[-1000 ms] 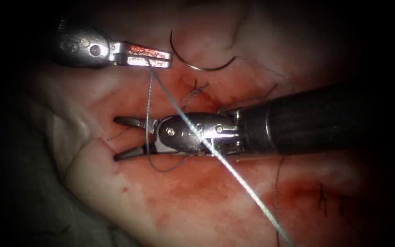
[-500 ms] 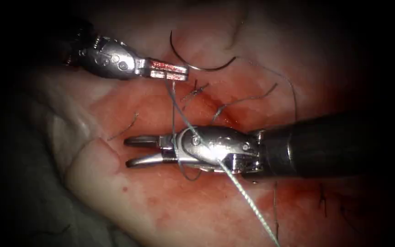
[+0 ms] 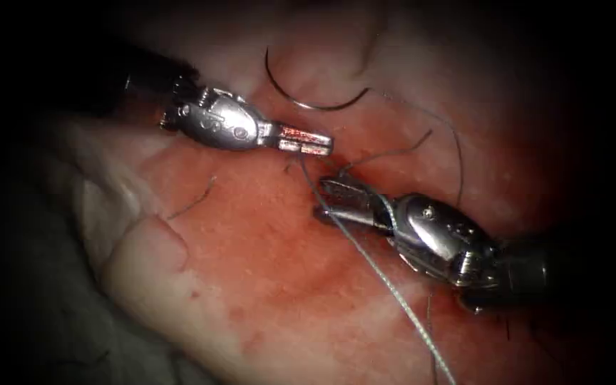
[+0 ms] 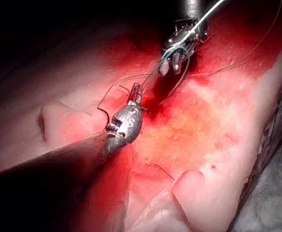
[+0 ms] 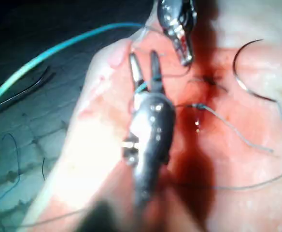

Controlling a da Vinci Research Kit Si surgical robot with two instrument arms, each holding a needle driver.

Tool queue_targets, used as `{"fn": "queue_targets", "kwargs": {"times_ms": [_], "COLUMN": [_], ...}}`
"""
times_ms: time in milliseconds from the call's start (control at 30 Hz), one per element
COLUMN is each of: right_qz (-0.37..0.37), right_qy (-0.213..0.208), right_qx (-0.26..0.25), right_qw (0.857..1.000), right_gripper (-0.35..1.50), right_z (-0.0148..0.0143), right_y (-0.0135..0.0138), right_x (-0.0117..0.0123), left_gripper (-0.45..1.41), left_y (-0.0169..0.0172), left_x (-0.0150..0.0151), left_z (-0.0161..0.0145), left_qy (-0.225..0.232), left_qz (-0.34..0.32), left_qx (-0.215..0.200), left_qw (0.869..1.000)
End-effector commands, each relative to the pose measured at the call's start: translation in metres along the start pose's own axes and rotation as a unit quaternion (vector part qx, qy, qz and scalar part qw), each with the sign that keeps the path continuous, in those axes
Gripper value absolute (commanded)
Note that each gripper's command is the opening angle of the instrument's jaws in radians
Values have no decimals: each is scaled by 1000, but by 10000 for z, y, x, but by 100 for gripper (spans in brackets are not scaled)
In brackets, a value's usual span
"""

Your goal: Wound Closure

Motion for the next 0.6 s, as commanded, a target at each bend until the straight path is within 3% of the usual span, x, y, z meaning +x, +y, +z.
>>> {"fn": "queue_targets", "kwargs": {"times_ms": [33,300,433,600], "right_qz": [-1,12,65,127], "right_qy": [2,18,45,29], "right_qx": [-11,-111,-160,-212], "right_qw": [1000,994,984,969], "right_gripper": [27,17,22,22], "right_z": [-2,-26,-31,-38], "right_y": [1,25,34,39], "right_x": [-8,-7,-18,-41], "left_gripper": [-45,-45,-45,-45], "left_y": [4,18,29,33], "left_x": [-7,-19,-26,-28], "left_z": [9,21,31,38], "left_qy": [1,6,8,11], "left_qz": [0,-4,-5,-8], "left_qx": [-1,-9,-16,-20], "left_qw": [1000,1000,1000,1000]}}
